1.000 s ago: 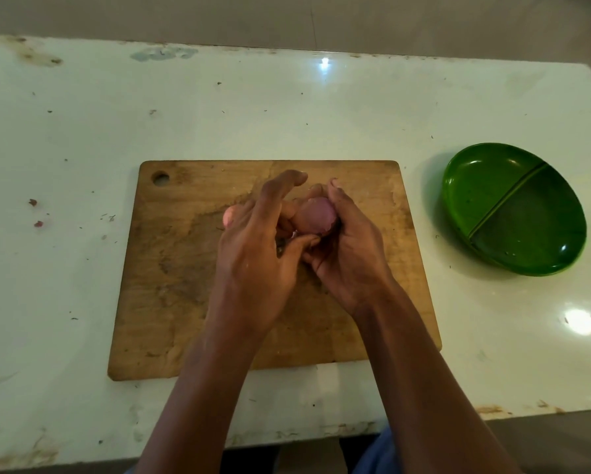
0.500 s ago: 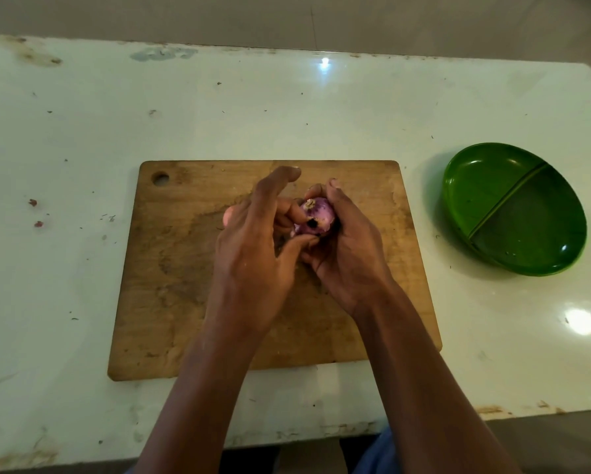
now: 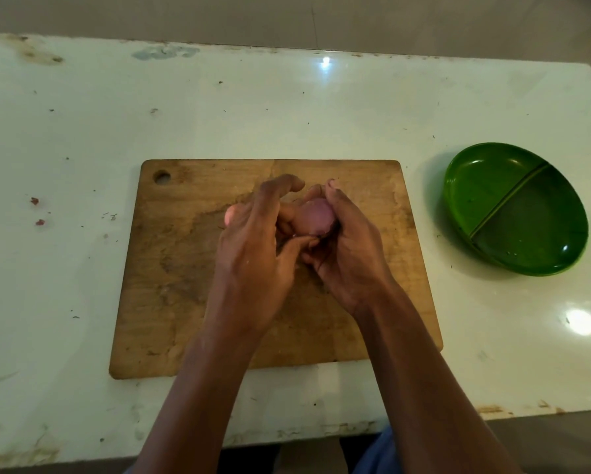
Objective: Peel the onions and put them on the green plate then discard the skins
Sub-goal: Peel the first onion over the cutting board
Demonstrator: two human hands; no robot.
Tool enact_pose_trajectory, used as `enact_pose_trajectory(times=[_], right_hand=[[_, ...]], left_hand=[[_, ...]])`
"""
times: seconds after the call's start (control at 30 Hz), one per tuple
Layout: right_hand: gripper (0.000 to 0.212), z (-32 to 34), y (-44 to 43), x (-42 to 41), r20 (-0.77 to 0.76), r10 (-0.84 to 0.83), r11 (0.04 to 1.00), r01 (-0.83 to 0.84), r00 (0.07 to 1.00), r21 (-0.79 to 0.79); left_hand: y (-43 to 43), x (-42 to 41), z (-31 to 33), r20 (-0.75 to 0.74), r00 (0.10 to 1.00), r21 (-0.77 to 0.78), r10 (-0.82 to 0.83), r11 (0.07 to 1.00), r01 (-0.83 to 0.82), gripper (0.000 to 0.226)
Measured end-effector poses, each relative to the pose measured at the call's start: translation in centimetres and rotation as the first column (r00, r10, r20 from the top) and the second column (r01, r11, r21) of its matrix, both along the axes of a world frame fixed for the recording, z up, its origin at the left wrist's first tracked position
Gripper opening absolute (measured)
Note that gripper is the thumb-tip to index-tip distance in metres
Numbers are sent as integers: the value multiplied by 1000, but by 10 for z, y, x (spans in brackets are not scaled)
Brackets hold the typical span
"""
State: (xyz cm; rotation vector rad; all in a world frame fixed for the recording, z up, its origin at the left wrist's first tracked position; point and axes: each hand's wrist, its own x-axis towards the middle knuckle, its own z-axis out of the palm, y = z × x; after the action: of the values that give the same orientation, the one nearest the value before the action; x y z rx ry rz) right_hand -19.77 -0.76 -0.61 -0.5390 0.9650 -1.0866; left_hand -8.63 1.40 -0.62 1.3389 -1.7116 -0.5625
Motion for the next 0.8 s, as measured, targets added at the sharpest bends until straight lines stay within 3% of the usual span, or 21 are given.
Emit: enact_pose_trajectory(times=[0.2, 0.37, 0.57, 0.8], right_hand=[[30, 0, -1, -1, 35, -22, 999, 21, 999, 27], [28, -4, -1, 0, 18, -54, 995, 52, 998, 86], [29, -2, 0, -1, -10, -35, 998, 35, 999, 49], [33, -2, 0, 0, 63, -73, 995, 68, 995, 69]], left_hand=[[1, 0, 2, -24, 1000, -10, -4, 1000, 4, 64], [-1, 3, 9, -201, 978, 11, 49, 999, -47, 61], [0, 4, 7, -75, 997, -70, 16, 997, -22, 47], [0, -1, 4, -119, 992, -34, -36, 999, 32, 29]])
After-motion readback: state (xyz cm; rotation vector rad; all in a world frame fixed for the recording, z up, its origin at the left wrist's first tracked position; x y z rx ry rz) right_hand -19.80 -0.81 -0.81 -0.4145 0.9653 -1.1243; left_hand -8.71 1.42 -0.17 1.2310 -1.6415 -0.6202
